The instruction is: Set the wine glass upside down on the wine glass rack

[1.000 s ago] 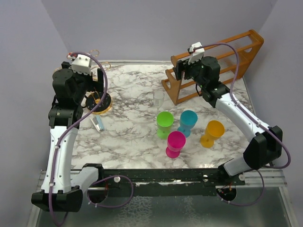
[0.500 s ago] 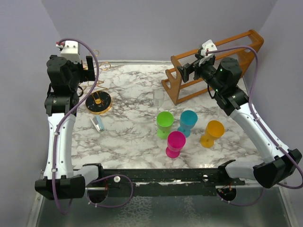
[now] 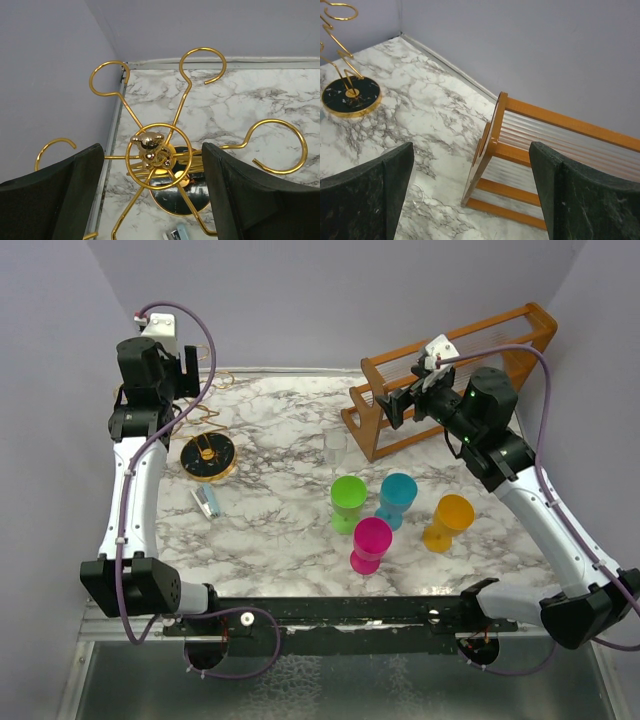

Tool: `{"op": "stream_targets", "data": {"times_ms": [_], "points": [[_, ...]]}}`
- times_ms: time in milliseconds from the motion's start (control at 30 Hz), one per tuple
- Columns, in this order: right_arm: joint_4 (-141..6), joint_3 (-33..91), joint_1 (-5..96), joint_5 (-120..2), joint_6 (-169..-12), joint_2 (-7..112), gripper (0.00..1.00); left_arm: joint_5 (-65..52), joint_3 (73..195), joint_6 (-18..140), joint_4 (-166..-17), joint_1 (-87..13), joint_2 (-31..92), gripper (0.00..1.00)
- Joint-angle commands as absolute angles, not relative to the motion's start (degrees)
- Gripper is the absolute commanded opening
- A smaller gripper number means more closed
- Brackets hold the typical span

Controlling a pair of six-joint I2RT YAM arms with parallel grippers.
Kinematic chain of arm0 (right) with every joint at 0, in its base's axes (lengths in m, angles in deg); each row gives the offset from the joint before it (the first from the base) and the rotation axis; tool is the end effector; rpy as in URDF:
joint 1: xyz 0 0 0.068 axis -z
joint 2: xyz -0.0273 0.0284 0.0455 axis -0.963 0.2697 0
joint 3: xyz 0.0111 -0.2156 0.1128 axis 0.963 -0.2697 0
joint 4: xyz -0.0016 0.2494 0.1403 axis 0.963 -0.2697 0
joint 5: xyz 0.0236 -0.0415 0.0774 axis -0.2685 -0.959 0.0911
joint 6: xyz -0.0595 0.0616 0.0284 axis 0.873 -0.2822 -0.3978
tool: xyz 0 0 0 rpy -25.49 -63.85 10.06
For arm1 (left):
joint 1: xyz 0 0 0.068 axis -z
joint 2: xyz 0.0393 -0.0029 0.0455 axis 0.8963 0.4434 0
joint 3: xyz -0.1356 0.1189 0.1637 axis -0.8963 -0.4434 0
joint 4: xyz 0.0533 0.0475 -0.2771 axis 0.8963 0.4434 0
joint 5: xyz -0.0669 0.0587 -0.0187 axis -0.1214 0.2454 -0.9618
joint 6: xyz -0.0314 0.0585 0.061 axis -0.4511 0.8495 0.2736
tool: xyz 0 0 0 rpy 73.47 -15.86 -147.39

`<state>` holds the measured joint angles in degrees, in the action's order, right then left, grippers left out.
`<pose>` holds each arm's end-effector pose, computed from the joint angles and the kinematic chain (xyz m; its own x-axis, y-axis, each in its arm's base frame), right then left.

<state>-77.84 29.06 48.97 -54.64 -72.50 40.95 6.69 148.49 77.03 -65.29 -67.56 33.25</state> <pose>0.3139 0.1672 0.4075 0.0414 -0.1920 -0.9805 -0.6075 0.7743 -0.1772 0.3765 0.0328 0.4020 -0.2743 0.0508 -0.9603 -0.1344 0.9868 0.0906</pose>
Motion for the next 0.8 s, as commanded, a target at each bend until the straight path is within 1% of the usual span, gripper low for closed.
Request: {"op": "stream_targets", "data": {"times_ms": [0,67,767], "points": [[-79.40,28.29,49.13,-52.19,-72.37,39.54,0.97,8.13,151.34,77.78,-68.18,-68.50,35.15,0.79],[-79.62,28.29,49.13,-51.86,-72.58,39.46,0.97,7.73,151.82,77.66,-68.19,-68.65,36.02,0.75],[-80.17,28.31,49.18,-49.23,-73.88,39.95,0.97,0.98,152.17,75.02,-68.83,-71.72,39.99,0.55]]}}
